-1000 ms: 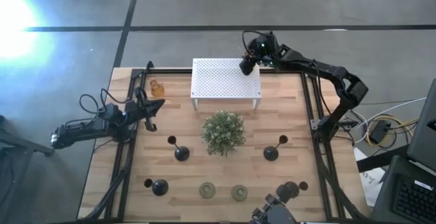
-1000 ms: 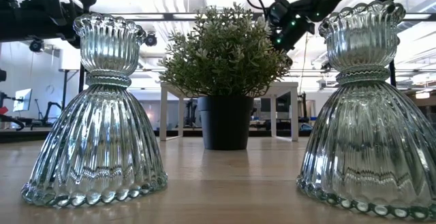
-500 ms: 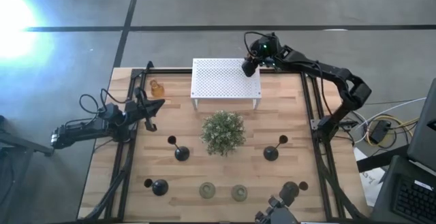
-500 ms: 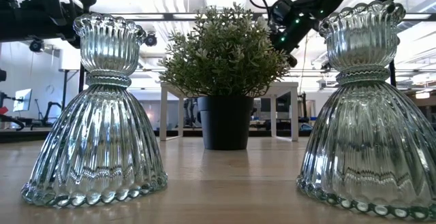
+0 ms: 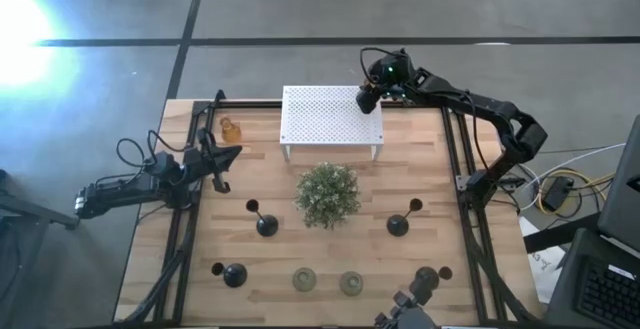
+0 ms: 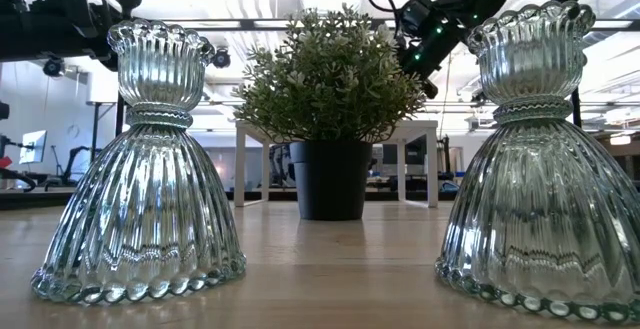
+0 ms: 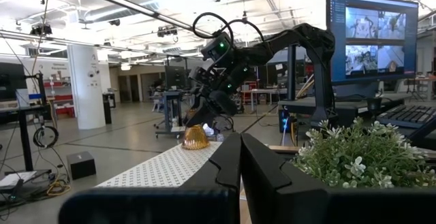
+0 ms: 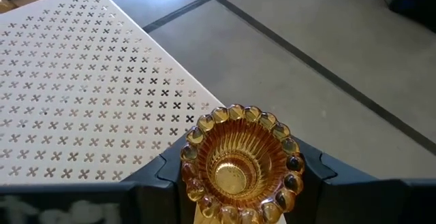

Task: Pick & Place candle stick holders
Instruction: Put the right orange glass candle holder on the shelf, then put the right large black candle holder on the shelf

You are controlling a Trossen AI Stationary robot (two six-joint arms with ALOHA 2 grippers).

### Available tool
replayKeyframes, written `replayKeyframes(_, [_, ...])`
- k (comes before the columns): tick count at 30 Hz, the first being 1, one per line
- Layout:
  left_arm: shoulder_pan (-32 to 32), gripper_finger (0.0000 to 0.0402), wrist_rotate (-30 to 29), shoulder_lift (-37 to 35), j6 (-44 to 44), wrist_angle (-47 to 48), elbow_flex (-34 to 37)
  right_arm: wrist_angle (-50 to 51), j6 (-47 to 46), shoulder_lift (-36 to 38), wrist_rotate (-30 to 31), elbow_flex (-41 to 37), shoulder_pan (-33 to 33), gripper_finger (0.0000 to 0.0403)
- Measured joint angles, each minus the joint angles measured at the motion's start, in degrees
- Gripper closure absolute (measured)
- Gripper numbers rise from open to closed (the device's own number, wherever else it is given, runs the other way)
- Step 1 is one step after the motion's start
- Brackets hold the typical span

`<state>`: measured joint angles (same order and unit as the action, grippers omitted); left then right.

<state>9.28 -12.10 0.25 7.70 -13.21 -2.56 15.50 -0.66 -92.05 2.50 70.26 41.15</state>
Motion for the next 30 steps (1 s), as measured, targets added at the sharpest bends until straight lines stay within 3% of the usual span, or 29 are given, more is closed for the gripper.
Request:
replayKeyframes(11, [0.0,0.0388,0.0,0.0,0.0,0.0,0.0,-0.9,-0.5,0.0,-0.2,-0.1,0.0,0.0255])
replayKeyframes(30, [0.0,0.0388,0.0,0.0,0.0,0.0,0.0,-1.1,-2.0,1.5,0.0,0.8,0.0,0.0091])
